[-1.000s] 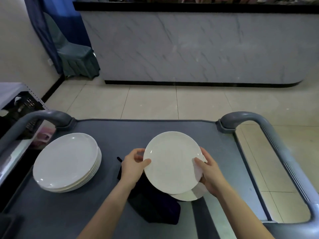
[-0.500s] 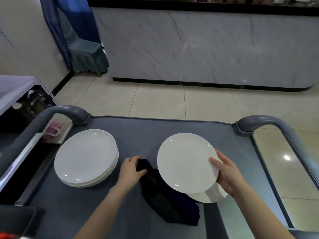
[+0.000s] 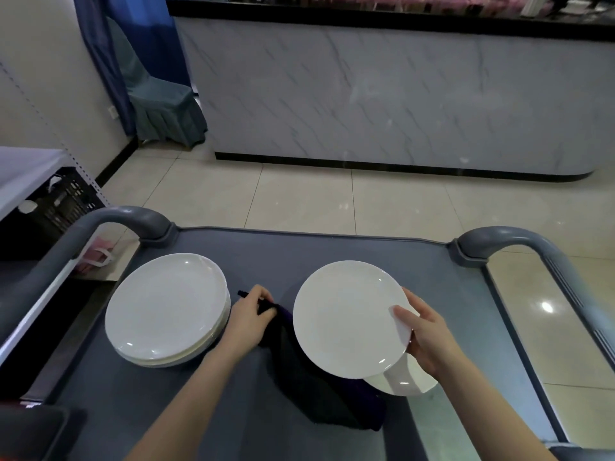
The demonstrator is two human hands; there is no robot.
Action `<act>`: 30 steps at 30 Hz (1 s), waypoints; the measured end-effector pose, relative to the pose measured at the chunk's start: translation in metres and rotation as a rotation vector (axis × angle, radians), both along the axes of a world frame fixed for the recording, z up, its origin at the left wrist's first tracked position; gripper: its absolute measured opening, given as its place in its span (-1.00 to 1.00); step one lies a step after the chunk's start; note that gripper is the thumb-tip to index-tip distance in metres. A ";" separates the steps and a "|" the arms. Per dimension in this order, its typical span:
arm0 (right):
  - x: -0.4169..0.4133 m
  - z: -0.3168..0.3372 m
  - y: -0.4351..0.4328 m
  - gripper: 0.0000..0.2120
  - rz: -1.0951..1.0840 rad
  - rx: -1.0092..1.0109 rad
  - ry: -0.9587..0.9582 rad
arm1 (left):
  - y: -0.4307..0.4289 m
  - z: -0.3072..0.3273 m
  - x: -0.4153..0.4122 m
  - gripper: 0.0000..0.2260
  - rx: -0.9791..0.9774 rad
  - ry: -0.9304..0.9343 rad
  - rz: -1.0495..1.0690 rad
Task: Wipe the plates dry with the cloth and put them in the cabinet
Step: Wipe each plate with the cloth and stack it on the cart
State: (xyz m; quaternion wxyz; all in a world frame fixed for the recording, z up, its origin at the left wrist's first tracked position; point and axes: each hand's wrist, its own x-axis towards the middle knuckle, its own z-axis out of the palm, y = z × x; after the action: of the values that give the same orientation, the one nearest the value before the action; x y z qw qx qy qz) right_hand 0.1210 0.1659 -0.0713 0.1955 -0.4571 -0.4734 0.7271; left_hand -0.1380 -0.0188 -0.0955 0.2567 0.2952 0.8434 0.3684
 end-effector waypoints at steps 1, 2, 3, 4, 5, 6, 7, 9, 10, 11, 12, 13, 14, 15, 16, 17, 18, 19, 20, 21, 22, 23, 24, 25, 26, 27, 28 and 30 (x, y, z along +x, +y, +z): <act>-0.002 0.002 0.000 -0.67 0.006 0.007 0.008 | 0.000 0.007 -0.004 -0.81 0.024 -0.001 0.023; -0.004 0.004 -0.001 -0.66 0.013 0.016 0.015 | 0.000 0.014 -0.008 -0.80 0.056 0.004 0.051; -0.006 0.006 -0.001 -0.66 0.024 0.028 0.023 | 0.001 0.022 -0.012 -0.79 0.092 0.023 0.079; -0.008 0.009 -0.001 -0.65 0.036 0.042 0.029 | 0.002 0.030 -0.015 -0.79 0.126 0.052 0.109; -0.010 0.012 -0.001 -0.65 0.049 0.056 0.037 | 0.003 0.038 -0.019 -0.81 0.156 0.083 0.143; -0.013 0.014 -0.001 -0.65 0.061 0.069 0.045 | 0.004 0.047 -0.022 -0.84 0.176 0.117 0.181; -0.015 0.017 -0.001 -0.65 0.072 0.084 0.053 | 0.005 0.056 -0.025 -0.87 0.185 0.153 0.221; -0.020 0.022 -0.001 -0.65 0.084 0.108 0.071 | 0.007 0.072 -0.029 -0.89 0.185 0.219 0.279; -0.022 0.025 -0.002 -0.65 0.083 0.117 0.078 | 0.009 0.079 -0.028 -0.87 0.185 0.245 0.291; -0.024 0.027 -0.002 -0.65 0.076 0.122 0.086 | 0.011 0.086 -0.027 -0.84 0.190 0.263 0.295; -0.026 0.028 -0.002 -0.64 0.067 0.123 0.093 | 0.014 0.091 -0.023 -0.80 0.204 0.266 0.297; -0.027 0.029 -0.003 -0.64 0.059 0.122 0.100 | 0.016 0.095 -0.018 -0.75 0.226 0.247 0.303; -0.029 0.030 -0.004 -0.63 0.052 0.121 0.104 | 0.018 0.099 -0.012 -0.71 0.251 0.212 0.311; -0.030 0.030 -0.005 -0.63 0.046 0.121 0.107 | 0.021 0.103 -0.004 -0.68 0.276 0.170 0.315; -0.030 0.031 -0.006 -0.62 0.041 0.121 0.110 | 0.023 0.106 0.005 -0.67 0.296 0.133 0.310; -0.031 0.031 -0.007 -0.61 0.035 0.122 0.112 | 0.026 0.109 0.014 -0.66 0.310 0.098 0.296; -0.031 0.031 -0.009 -0.61 0.025 0.120 0.115 | 0.028 0.111 0.024 -0.66 0.327 0.067 0.275; -0.031 0.031 -0.010 -0.61 0.011 0.117 0.121 | 0.030 0.113 0.033 -0.67 0.347 0.039 0.248; -0.031 0.032 -0.011 -0.61 -0.004 0.112 0.128 | 0.032 0.113 0.043 -0.67 0.362 0.016 0.214; -0.031 0.032 -0.012 -0.62 -0.018 0.106 0.137 | 0.035 0.113 0.052 -0.66 0.366 -0.003 0.170; -0.032 0.033 -0.012 -0.63 -0.032 0.099 0.148 | 0.037 0.112 0.061 -0.65 0.355 -0.015 0.115; -0.032 0.034 -0.012 -0.63 -0.044 0.090 0.158 | 0.039 0.111 0.069 -0.64 0.330 -0.021 0.054; -0.033 0.036 -0.013 -0.63 -0.051 0.083 0.166 | 0.042 0.110 0.076 -0.61 0.291 -0.017 -0.014; -0.033 0.037 -0.013 -0.63 -0.052 0.079 0.175 | 0.045 0.107 0.081 -0.56 0.240 -0.003 -0.083; -0.034 0.038 -0.014 -0.63 -0.050 0.077 0.186 | 0.047 0.105 0.085 -0.50 0.190 0.015 -0.150; -0.034 0.039 -0.015 -0.63 -0.048 0.074 0.196 | 0.048 0.103 0.088 -0.41 0.151 0.029 -0.216; -0.034 0.040 -0.015 -0.63 -0.051 0.068 0.201 | 0.047 0.100 0.089 -0.35 0.127 0.036 -0.276; -0.034 0.040 -0.015 -0.63 -0.089 0.038 0.195 | 0.044 0.094 0.088 -0.33 0.117 0.046 -0.365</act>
State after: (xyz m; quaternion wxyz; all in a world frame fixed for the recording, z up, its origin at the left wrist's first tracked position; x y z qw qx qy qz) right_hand 0.0872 0.1508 -0.0311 0.2815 -0.4008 -0.4451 0.7497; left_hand -0.0497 0.0253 -0.0017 0.2822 0.4662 0.7586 0.3571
